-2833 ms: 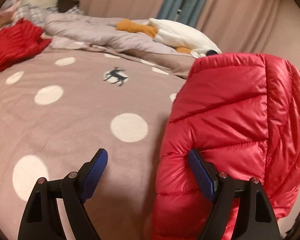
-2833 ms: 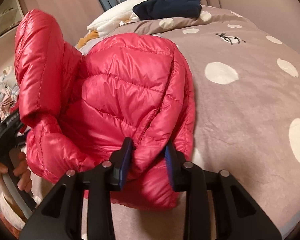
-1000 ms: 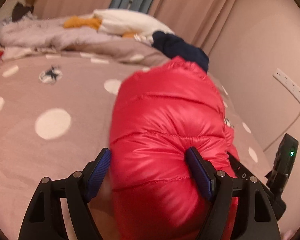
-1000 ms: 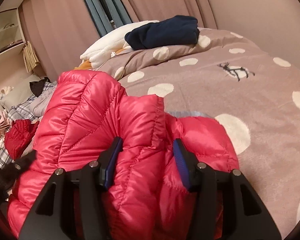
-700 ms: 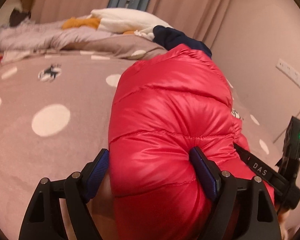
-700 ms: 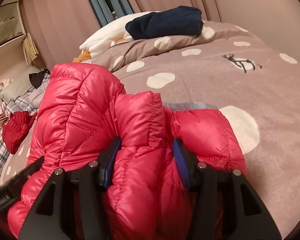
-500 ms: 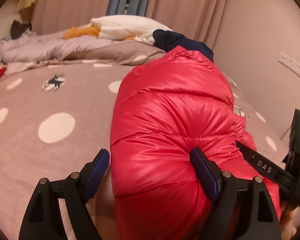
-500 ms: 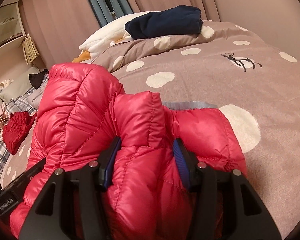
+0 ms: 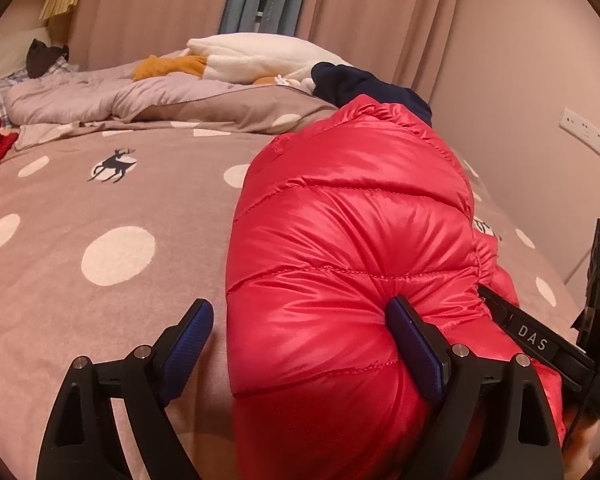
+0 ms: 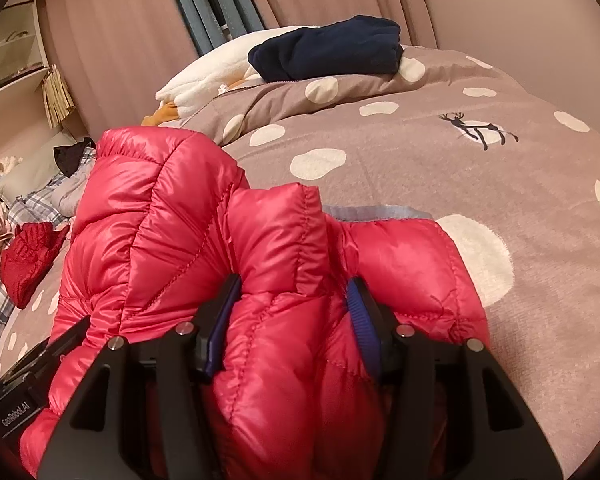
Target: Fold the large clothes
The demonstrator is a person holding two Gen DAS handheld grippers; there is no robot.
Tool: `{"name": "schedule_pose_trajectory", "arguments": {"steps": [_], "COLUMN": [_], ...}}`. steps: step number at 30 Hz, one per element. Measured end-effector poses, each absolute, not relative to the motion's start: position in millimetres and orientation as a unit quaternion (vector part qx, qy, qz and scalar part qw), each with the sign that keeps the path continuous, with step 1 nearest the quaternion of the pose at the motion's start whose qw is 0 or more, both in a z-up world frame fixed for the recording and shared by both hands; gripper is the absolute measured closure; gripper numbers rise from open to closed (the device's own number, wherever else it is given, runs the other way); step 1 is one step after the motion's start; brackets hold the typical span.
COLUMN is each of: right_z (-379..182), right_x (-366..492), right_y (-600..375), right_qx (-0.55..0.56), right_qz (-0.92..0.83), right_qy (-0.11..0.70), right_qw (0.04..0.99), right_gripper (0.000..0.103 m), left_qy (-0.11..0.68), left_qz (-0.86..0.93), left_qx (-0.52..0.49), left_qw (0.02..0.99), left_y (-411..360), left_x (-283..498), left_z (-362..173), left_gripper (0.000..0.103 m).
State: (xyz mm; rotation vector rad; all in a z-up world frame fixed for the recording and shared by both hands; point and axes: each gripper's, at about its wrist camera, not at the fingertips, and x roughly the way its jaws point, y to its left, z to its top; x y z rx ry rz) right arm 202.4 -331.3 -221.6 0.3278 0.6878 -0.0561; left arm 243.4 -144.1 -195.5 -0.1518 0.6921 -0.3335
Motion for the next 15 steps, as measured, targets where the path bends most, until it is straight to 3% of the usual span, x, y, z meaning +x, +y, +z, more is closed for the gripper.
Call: {"name": "schedule_pose_trajectory", "arguments": {"steps": [15], "right_z": [-220.0], "right_x": [199.3], "right_y": [-331.6], "right_qx": [0.166], "right_qz": [-0.035], "right_qy": [0.327], "right_qw": [0.930], "right_gripper": [0.047], "left_qy": [0.325], "left_qz": [-0.153], "left_qx": [-0.072], "left_qw": [0.930], "left_y": [-142.9], "left_x": [241.2], "left_z": [-197.2], "left_gripper": [0.008]}}
